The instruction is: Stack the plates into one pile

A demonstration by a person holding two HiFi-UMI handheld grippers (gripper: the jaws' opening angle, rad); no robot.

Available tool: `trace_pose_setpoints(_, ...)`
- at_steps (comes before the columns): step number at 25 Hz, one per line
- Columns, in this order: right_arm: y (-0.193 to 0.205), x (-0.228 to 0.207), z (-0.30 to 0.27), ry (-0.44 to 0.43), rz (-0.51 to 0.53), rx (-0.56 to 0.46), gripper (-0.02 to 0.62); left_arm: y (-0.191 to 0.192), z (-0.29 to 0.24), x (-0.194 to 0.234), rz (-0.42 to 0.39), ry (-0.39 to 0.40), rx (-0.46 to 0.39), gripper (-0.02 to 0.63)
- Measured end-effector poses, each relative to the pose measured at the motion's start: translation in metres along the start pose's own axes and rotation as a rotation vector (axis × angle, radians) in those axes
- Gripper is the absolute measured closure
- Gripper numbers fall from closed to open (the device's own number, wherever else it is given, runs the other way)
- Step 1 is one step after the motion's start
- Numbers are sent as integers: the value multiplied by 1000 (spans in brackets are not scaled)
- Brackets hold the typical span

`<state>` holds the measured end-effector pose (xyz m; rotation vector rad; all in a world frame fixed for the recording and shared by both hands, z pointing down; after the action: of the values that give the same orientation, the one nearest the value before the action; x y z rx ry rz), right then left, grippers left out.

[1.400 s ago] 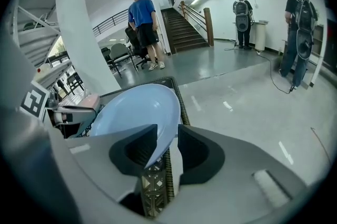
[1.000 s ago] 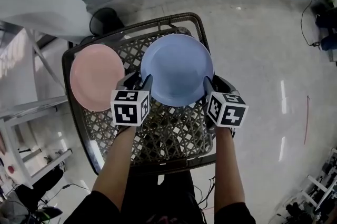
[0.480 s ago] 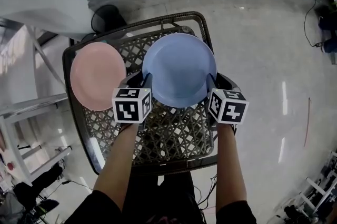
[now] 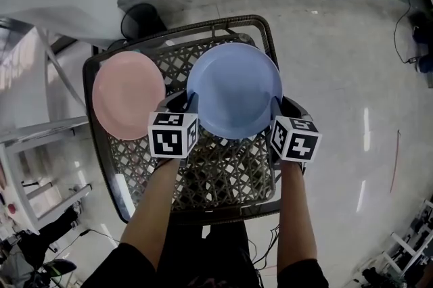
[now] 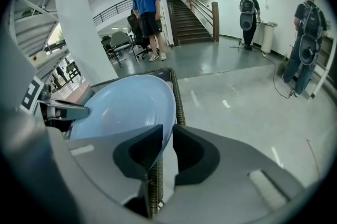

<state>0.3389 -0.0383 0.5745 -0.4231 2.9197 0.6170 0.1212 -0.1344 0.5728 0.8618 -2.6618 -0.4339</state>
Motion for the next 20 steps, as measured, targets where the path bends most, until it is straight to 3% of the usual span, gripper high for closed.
trace_pose_setpoints(20,-1,-1,52,26,-28,-82,526,-22,43,-21,-21,16,-92,551)
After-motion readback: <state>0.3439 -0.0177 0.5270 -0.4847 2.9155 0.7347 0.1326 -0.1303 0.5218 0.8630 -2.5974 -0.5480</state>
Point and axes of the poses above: the fingertips, and each gripper's own axes: z backward along the fingers, x to its left, y out of its underside, the point moved 2 cm from there along z, backward along the fingers, and after that the axes turned 15 degrees about x, right-handed, at the moved point
